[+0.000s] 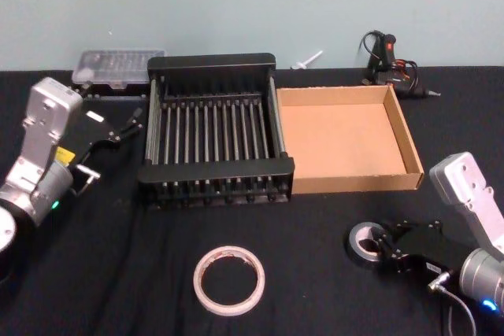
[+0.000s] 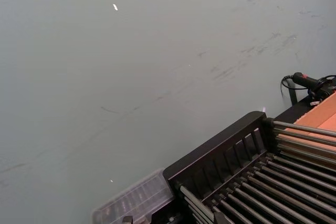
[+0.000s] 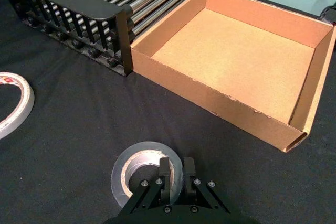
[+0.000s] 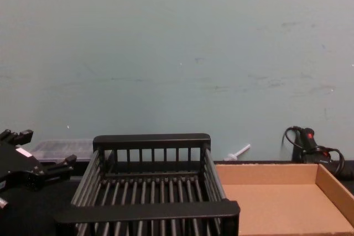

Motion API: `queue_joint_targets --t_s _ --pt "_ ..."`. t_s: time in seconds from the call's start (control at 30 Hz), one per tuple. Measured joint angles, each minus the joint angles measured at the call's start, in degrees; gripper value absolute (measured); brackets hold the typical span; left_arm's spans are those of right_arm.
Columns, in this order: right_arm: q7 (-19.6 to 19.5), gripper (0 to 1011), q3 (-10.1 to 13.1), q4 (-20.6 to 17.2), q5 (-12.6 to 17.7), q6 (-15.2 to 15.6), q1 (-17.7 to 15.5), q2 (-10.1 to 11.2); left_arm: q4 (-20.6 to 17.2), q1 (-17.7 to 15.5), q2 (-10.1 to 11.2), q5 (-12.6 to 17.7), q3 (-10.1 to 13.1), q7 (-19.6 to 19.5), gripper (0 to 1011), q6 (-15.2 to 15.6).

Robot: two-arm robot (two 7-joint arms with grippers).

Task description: Pick up the white tape and place it into the black box , Pick up the silver tape and place it into the brown box.

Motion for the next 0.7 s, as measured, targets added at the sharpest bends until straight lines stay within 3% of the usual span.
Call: queue_joint_targets --t_s 0.27,0.7 --pt "0.06 158 0.14 -0.01 0.03 -0.11 -0.06 -0.10 0.00 0.00 0.00 0.00 0.00 0.00 1001 0.00" --pt "1.91 158 3.56 -2.68 1.81 -3.06 -1.49 -0.23 0.00 0.00 0.00 0.00 0.00 0.00 1001 0.00"
